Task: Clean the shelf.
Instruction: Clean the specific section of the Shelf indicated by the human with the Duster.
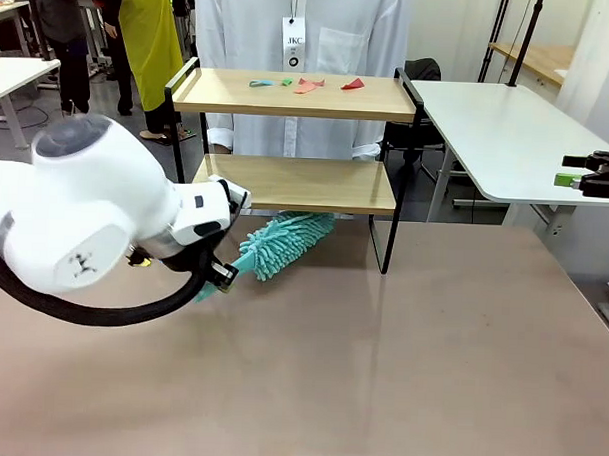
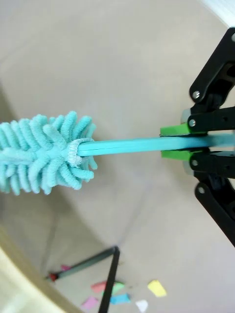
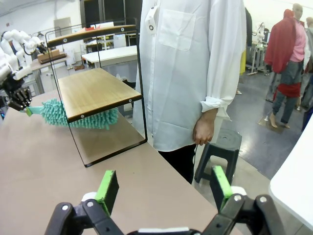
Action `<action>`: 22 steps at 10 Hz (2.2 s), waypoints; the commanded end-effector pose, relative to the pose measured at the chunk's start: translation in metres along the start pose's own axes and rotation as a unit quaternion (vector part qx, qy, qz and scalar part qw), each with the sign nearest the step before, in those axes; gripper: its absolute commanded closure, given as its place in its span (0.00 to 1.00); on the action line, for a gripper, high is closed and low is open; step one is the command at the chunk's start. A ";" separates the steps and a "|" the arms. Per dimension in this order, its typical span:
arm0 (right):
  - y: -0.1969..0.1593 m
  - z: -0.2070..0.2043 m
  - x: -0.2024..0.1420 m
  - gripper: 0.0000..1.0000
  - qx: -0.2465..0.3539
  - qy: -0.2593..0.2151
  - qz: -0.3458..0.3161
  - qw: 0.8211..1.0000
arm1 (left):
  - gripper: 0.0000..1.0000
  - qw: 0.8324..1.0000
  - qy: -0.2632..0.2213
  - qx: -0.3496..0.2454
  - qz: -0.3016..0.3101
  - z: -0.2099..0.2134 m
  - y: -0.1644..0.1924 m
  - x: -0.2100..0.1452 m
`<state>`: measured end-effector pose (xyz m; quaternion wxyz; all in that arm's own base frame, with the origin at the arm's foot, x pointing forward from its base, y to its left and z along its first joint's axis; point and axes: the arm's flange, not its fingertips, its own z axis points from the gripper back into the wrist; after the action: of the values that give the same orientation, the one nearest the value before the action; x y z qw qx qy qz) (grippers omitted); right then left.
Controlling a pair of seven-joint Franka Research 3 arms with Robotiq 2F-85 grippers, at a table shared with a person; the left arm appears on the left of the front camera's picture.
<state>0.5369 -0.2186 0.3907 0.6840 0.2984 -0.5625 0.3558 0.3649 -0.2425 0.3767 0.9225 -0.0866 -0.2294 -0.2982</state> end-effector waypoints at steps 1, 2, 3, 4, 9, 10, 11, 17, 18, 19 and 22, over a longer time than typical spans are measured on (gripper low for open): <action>0.001 -0.001 0.004 0.00 0.000 0.008 -0.005 1.000 | 0.87 0.996 0.005 -0.054 -0.067 0.048 0.039 -0.051; 0.001 -0.001 0.004 0.00 0.000 0.008 -0.005 1.000 | 0.87 0.994 0.014 -0.065 -0.084 0.052 0.045 -0.052; 0.001 -0.001 0.004 0.00 0.000 0.008 -0.005 1.000 | 0.87 0.991 0.025 -0.084 -0.106 0.058 0.053 -0.052; 0.001 -0.001 0.004 0.00 0.000 0.008 -0.005 1.000 | 0.87 0.986 0.033 -0.108 -0.124 0.064 0.061 -0.053; 0.001 -0.001 0.004 0.00 0.000 0.008 -0.005 1.000 | 0.87 0.962 0.127 -0.072 -0.229 0.137 0.058 -0.035; 0.001 -0.001 0.004 0.00 0.000 0.008 -0.005 1.000 | 0.87 0.953 0.157 -0.049 -0.256 0.166 0.055 -0.028; 0.001 -0.001 0.004 0.00 0.000 0.008 -0.005 1.000 | 0.87 0.945 0.184 -0.022 -0.271 0.192 0.050 -0.020; 0.001 -0.001 0.004 0.00 0.000 0.008 -0.005 1.000 | 0.87 0.903 0.323 0.084 -0.270 0.278 0.031 0.002; 0.001 -0.001 0.004 0.00 0.000 0.008 -0.005 1.000 | 0.87 0.889 0.329 0.100 -0.302 0.280 0.019 0.005; 0.001 -0.001 0.004 0.00 0.000 0.008 -0.005 1.000 | 0.87 0.883 0.345 0.110 -0.297 0.278 0.014 0.009; 0.001 -0.001 0.004 0.00 0.000 0.008 -0.005 1.000 | 0.87 0.892 0.329 0.093 -0.296 0.275 0.020 0.001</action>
<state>0.5369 -0.2187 0.3907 0.6840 0.2985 -0.5627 0.3556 0.2772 -0.1555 0.6141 0.8161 0.1923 0.0586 -0.5419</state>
